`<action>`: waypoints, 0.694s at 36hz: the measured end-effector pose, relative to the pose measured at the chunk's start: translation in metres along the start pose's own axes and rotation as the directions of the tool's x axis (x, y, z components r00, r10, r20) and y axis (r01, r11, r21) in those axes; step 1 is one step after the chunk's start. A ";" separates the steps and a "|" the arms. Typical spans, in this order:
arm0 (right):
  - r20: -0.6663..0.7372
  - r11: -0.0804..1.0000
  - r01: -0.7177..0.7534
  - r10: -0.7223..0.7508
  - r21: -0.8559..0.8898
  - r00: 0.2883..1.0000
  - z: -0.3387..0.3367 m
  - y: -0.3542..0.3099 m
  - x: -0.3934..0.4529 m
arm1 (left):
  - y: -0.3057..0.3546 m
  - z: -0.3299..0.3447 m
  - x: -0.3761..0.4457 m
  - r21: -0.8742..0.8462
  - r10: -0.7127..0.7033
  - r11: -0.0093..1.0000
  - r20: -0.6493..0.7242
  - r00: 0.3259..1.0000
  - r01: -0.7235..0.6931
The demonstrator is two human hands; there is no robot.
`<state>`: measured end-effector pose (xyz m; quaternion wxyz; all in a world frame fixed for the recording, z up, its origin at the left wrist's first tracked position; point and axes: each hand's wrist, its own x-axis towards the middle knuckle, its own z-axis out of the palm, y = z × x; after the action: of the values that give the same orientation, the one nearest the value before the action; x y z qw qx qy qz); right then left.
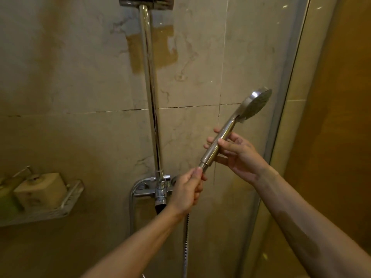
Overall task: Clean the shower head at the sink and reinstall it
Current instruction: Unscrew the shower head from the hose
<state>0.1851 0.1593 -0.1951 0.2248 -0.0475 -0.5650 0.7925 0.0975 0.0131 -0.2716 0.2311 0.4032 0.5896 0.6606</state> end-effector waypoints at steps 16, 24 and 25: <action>-0.275 0.998 0.013 0.006 0.065 0.961 0.006 0.026 -0.009 | -0.036 0.007 -0.014 -0.037 -0.096 0.995 0.026 0.995 0.097; -0.351 0.946 0.002 -0.122 -0.323 0.929 0.005 0.032 -0.013 | -0.045 0.013 -0.017 0.068 -0.044 0.997 0.015 0.999 0.043; -0.367 0.934 0.024 -0.163 -0.356 0.916 0.005 0.032 -0.013 | -0.045 0.014 -0.017 0.079 -0.036 0.996 0.012 0.999 0.035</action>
<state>0.1850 0.1410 -0.2247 0.3593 -0.2158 -0.6399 0.6441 0.1106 0.0166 -0.3195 0.2307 0.4057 0.6208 0.6300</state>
